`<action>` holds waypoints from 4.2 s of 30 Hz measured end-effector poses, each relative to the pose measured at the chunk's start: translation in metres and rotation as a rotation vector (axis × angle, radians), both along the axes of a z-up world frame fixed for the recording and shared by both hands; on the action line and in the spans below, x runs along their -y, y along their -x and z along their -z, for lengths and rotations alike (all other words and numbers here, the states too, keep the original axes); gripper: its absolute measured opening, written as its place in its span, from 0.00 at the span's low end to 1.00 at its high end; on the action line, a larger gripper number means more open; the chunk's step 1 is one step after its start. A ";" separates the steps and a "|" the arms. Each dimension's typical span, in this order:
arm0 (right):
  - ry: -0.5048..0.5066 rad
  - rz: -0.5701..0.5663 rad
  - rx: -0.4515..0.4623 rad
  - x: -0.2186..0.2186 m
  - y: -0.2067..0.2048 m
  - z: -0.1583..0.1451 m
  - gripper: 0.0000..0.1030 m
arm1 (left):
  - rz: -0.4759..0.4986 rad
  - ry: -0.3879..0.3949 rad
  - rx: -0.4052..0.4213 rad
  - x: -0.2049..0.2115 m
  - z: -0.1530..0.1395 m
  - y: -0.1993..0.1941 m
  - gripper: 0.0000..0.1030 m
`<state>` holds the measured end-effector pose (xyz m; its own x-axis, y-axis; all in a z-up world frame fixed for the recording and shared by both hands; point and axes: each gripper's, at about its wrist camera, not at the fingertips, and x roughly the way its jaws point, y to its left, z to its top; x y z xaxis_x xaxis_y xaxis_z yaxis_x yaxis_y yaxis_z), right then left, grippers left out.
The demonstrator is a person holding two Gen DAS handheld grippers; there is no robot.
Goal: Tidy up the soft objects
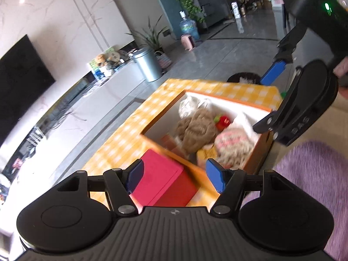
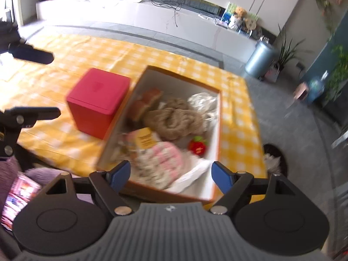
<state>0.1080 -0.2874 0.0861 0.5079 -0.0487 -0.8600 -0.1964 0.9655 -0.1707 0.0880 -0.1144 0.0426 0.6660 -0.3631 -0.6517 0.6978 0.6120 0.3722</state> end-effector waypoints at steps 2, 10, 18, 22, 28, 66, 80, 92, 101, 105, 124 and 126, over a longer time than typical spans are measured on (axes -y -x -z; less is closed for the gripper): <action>-0.032 0.027 0.002 -0.007 0.008 -0.004 0.85 | -0.030 0.019 0.006 -0.016 -0.004 0.006 0.75; -0.150 0.174 0.129 -0.023 0.038 -0.009 0.85 | -0.199 0.153 0.133 -0.059 0.005 0.028 0.86; -0.099 0.258 0.343 -0.059 0.088 0.027 0.85 | -0.329 0.218 0.160 -0.081 0.030 0.039 0.86; -0.041 0.291 0.422 -0.064 0.105 0.045 0.85 | -0.402 0.272 0.194 -0.096 0.037 0.048 0.88; -0.117 0.313 0.457 -0.060 0.117 0.066 0.85 | -0.460 0.345 0.153 -0.104 0.058 0.051 0.89; -0.153 0.319 0.439 -0.059 0.115 0.093 0.85 | -0.499 0.311 0.026 -0.096 0.083 0.051 0.89; -0.155 0.322 0.440 -0.059 0.116 0.093 0.85 | -0.504 0.302 0.033 -0.095 0.084 0.052 0.89; -0.157 0.323 0.443 -0.058 0.116 0.092 0.85 | -0.502 0.299 0.037 -0.095 0.084 0.052 0.89; -0.157 0.323 0.443 -0.058 0.116 0.092 0.85 | -0.502 0.296 0.041 -0.095 0.084 0.053 0.89; -0.157 0.322 0.443 -0.058 0.116 0.092 0.85 | -0.500 0.296 0.040 -0.095 0.084 0.053 0.89; -0.157 0.323 0.444 -0.058 0.116 0.093 0.85 | -0.497 0.295 0.036 -0.099 0.083 0.054 0.89; -0.158 0.323 0.444 -0.058 0.117 0.093 0.85 | -0.497 0.295 0.036 -0.098 0.083 0.054 0.89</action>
<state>-0.0085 -0.2292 -0.0066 0.8029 -0.1497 -0.5770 0.1703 0.9852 -0.0186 0.0345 -0.0164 -0.0405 0.8228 -0.1638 -0.5442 0.2898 0.9446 0.1539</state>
